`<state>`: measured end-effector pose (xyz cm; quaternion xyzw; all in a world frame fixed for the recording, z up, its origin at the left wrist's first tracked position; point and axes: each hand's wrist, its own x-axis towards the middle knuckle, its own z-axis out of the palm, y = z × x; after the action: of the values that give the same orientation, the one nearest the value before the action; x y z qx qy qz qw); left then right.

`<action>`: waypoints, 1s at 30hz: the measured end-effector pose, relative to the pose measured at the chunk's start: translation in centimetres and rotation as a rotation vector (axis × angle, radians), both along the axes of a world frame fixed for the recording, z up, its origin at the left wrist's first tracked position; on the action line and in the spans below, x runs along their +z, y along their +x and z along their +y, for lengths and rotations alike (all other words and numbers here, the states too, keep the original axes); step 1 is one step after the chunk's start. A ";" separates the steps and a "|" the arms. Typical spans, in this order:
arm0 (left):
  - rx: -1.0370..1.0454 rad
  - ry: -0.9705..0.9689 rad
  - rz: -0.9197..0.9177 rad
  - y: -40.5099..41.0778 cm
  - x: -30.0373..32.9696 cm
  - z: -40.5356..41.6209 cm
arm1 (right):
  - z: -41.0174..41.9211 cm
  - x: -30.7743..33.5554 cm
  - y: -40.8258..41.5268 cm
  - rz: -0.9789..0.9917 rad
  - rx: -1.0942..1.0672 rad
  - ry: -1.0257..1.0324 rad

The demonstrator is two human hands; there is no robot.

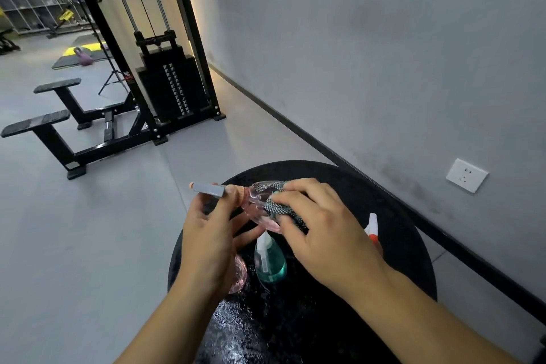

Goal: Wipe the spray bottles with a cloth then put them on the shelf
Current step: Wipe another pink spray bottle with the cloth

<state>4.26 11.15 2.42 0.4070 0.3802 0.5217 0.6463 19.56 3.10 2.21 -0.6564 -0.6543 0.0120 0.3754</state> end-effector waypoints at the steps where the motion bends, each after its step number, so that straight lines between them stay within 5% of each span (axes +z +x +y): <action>1: -0.003 0.004 -0.005 -0.1 0.1 0.0 | 0.0 0.1 0.0 0.003 0.007 0.005; 7: 0.015 0.002 -0.018 -0.9 0.3 0.7 | -0.1 0.3 1.0 0.132 -0.058 -0.042; 26: -0.038 0.023 -0.012 -0.6 0.5 0.0 | -0.3 0.0 0.5 0.086 -0.027 -0.028; 30: -0.023 0.033 -0.060 -0.9 1.2 0.5 | -0.3 0.6 1.4 0.293 -0.069 0.011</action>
<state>3.31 11.64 3.61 0.4062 0.3472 0.5323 0.6566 20.94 2.76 2.76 -0.6677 -0.5696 0.0910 0.4706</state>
